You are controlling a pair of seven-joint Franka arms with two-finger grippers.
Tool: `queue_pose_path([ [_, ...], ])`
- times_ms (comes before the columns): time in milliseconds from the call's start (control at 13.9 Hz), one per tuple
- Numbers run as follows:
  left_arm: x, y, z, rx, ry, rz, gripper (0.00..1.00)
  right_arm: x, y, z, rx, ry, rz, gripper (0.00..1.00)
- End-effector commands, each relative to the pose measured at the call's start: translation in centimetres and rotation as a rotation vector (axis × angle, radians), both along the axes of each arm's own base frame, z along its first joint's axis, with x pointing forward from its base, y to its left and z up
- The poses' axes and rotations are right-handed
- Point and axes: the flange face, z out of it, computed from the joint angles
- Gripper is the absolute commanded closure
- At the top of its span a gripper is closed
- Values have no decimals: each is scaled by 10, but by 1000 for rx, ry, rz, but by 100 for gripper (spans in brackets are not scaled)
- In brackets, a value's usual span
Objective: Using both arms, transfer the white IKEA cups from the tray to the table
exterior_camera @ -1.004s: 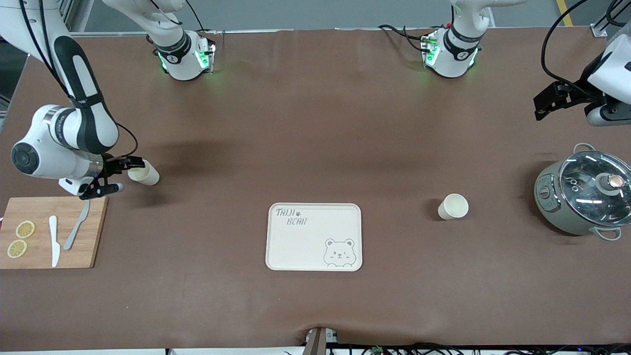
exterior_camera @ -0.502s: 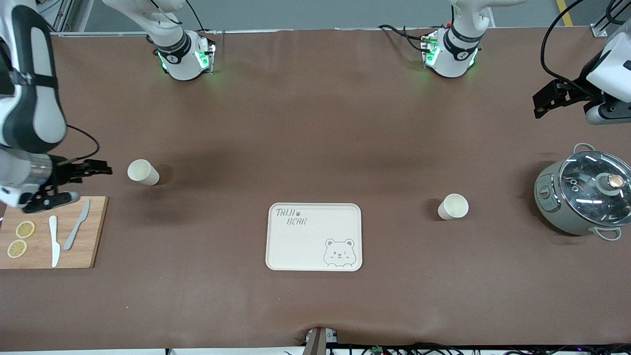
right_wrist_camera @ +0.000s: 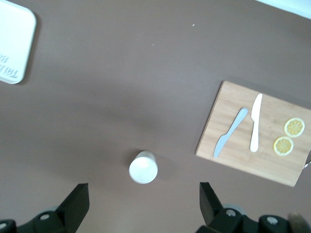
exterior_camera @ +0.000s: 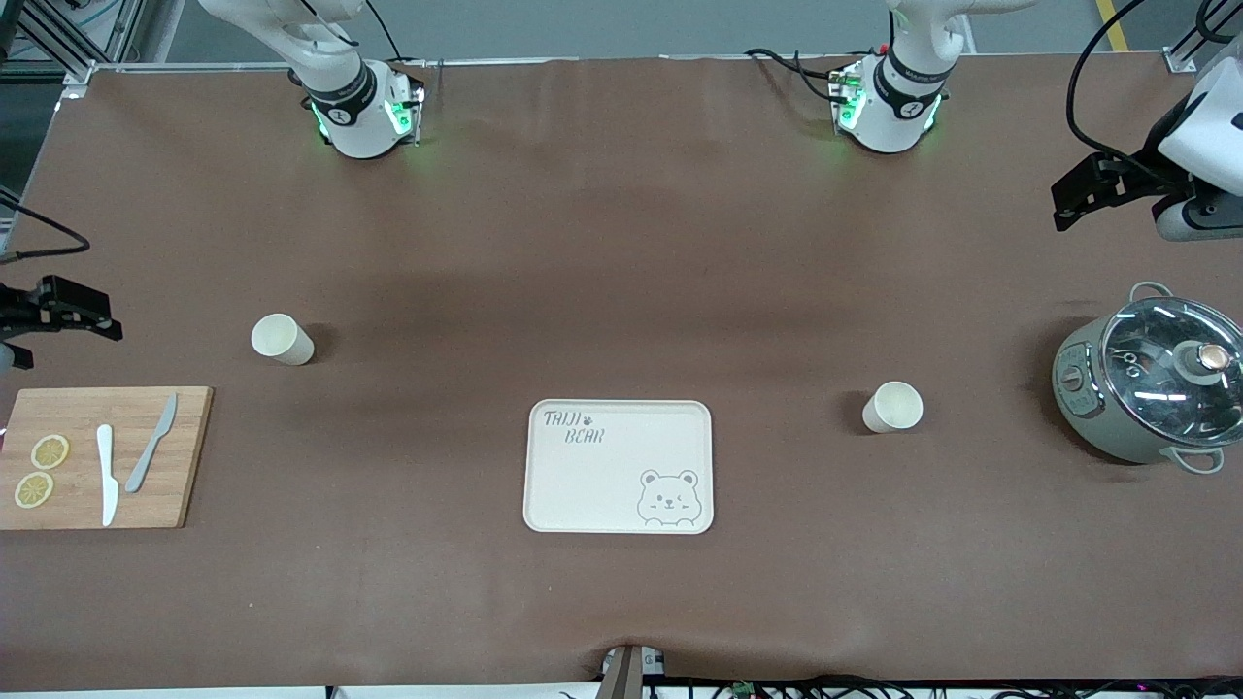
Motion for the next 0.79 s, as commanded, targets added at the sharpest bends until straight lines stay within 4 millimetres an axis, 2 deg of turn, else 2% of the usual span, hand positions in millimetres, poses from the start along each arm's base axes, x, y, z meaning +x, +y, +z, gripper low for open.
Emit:
queue_pose_path([
  [0, -7, 0, 5, -14, 3, -3, 0, -34, 10, 24, -19, 61, -239, 0],
  [143, -8, 0, 6, -13, 3, -4, 0, -53, 20, 31, -30, 71, -401, 0],
  [287, -7, -1, 4, -13, 5, -11, 0, -77, 21, 33, -25, 70, -406, 0],
  [502, -6, -2, 2, -13, 9, -11, 0, -108, 22, 17, -10, 12, -384, 0],
  [574, -5, -3, 1, -13, 11, -12, 0, -110, 21, 13, -10, 15, -384, 0],
  [717, -3, -5, -2, -13, 13, -8, 0, -105, 16, 31, -17, -27, -374, 0],
])
